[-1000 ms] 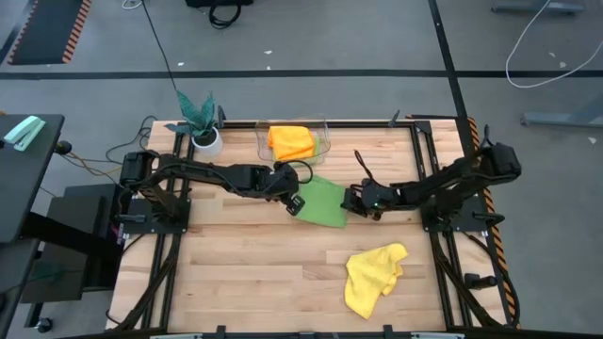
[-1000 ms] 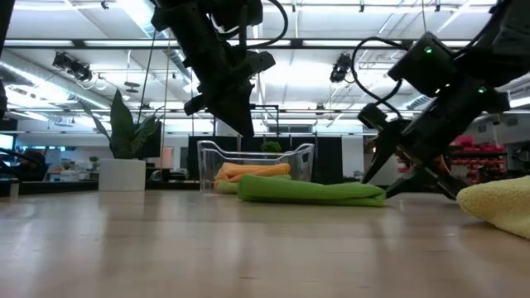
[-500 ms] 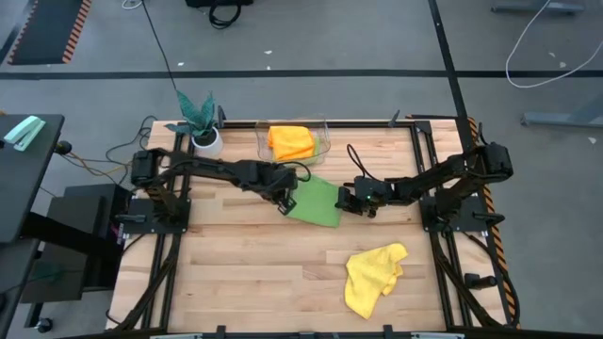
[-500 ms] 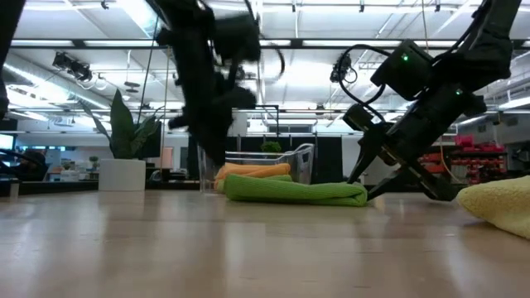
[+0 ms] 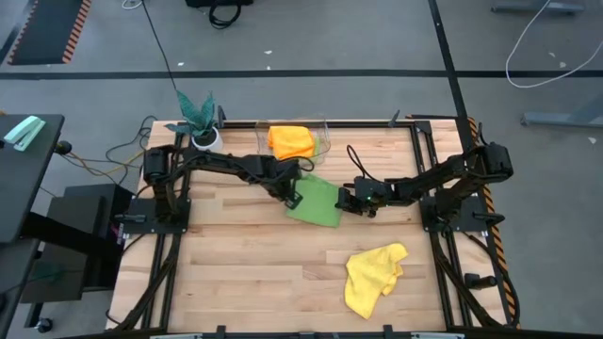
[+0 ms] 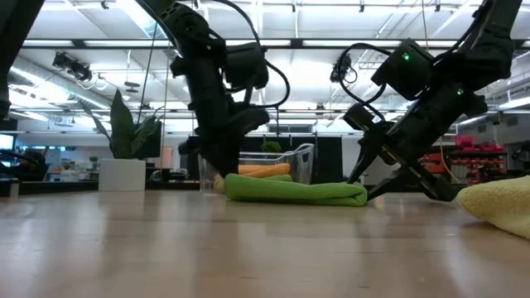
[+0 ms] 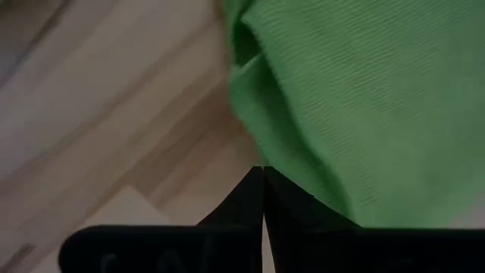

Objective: Fold microfiber towels
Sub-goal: Put the green microfiber cloth into the transparent bin

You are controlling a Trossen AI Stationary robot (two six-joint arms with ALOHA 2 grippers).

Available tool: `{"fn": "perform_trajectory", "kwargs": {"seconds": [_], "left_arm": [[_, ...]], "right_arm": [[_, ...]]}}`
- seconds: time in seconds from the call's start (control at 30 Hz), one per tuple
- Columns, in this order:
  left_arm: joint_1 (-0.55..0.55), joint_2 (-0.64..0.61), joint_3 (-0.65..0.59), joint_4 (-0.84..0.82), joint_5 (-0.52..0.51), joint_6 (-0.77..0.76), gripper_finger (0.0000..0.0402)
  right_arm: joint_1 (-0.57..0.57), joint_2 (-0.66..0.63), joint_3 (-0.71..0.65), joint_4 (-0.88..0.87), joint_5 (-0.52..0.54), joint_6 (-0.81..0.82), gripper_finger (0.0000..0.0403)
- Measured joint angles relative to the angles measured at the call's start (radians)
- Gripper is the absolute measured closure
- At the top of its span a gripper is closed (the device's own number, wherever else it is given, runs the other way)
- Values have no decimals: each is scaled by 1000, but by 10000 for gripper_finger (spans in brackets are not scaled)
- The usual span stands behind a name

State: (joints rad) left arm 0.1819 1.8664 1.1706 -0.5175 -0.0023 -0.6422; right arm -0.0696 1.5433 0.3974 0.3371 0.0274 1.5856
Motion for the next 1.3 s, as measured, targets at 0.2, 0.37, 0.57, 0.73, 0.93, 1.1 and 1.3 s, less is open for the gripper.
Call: {"fn": "perform_trajectory", "kwargs": {"seconds": [0.2,0.37,0.57,0.73,0.93,1.1,1.3], "left_arm": [[1,9,0,37,7,-34,387],[-1,69,3,47,10,-64,393],[-15,108,6,56,6,-80,371],[-15,106,4,75,13,-90,368],[-21,108,3,101,15,-105,386],[-29,110,2,129,19,-106,392],[-43,113,1,163,32,-106,384]], "right_arm": [[0,0,-1,2,1,0,254],[0,1,-1,14,5,8,254],[0,2,-2,42,5,11,254],[-3,3,-2,54,5,11,254],[-25,4,-2,65,-4,35,254],[-28,5,7,72,7,45,254],[-26,113,95,83,-11,31,254]]}}
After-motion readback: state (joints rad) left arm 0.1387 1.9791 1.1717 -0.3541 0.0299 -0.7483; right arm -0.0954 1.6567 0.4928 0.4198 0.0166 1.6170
